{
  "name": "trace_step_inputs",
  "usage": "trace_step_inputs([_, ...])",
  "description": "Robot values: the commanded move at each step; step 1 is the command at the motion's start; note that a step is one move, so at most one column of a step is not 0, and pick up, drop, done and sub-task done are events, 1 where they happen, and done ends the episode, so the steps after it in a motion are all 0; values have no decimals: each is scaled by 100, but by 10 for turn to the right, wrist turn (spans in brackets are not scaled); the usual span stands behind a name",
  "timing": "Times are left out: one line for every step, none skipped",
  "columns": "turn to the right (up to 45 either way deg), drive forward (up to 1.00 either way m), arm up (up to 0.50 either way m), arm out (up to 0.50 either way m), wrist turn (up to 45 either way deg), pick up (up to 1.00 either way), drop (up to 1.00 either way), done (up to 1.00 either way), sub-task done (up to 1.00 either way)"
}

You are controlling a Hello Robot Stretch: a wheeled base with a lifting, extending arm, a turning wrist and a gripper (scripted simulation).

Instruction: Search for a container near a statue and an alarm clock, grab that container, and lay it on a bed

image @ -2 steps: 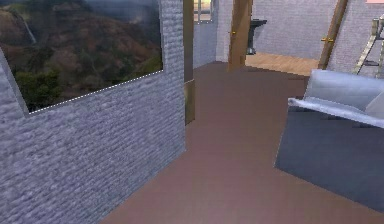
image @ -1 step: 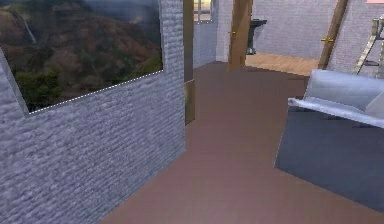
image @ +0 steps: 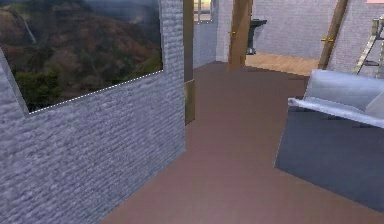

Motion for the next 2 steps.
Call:
trace_step_inputs([0, 0, 18, 0, 0, 0, 0, 0, 0])
trace_step_inputs([0, 0, 0, 0, -450, 0, 0, 0, 0])
